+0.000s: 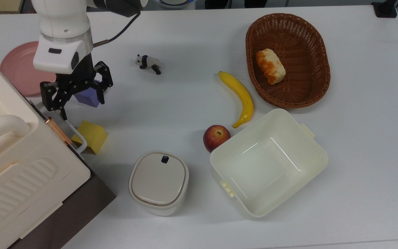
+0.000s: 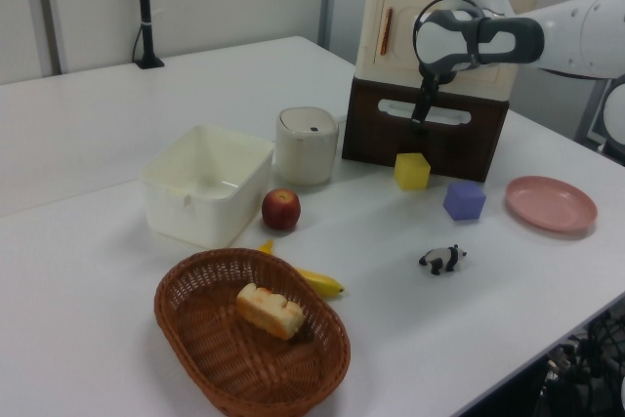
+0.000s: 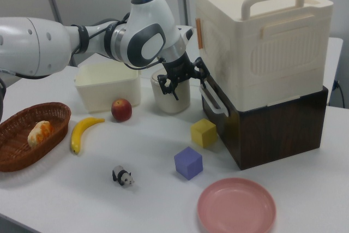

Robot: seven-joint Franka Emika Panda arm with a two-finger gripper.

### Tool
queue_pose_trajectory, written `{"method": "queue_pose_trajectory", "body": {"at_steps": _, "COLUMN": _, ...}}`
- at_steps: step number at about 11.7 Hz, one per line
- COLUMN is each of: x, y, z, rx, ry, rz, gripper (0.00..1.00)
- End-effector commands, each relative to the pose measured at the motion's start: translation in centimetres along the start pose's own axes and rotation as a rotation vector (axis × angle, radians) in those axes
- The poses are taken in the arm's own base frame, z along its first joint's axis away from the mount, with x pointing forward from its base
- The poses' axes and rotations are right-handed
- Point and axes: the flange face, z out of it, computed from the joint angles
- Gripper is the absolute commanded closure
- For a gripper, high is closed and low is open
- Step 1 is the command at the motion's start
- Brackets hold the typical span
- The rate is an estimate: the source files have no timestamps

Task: Slide open the drawer
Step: 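Lower the gripper to align with the drawer's white handle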

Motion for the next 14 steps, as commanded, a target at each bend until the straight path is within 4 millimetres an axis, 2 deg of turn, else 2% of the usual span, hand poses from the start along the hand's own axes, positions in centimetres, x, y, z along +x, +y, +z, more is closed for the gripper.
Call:
{"method": "queue_pose_trajectory", "body": {"at_steps": 1, "x": 0.1, "y": 0.6, "z": 0.9, "rx": -0.031, "ry": 0.016, "rz": -0.021, "gripper": 0.0}}
{"method": "queue_pose_trajectory", "body": {"at_steps": 6, "x": -0.1, "y": 0.9, "z": 2.2, "rx": -0.049, "ry": 0.025, "rz": -0.017, "gripper": 0.0}}
{"method": "queue_pose_trajectory", "body": {"at_steps": 11, "x": 0.0, "y": 0.8, "z": 2.5, "rx": -0.052, "ry": 0.013, "rz": -0.028, "gripper": 0.0}}
{"method": "queue_pose_trajectory", "body": {"at_steps": 14, "x": -0.1, "y": 0.6, "z": 3.7, "rx": -0.038, "ry": 0.004, "rz": -0.029, "gripper": 0.0}}
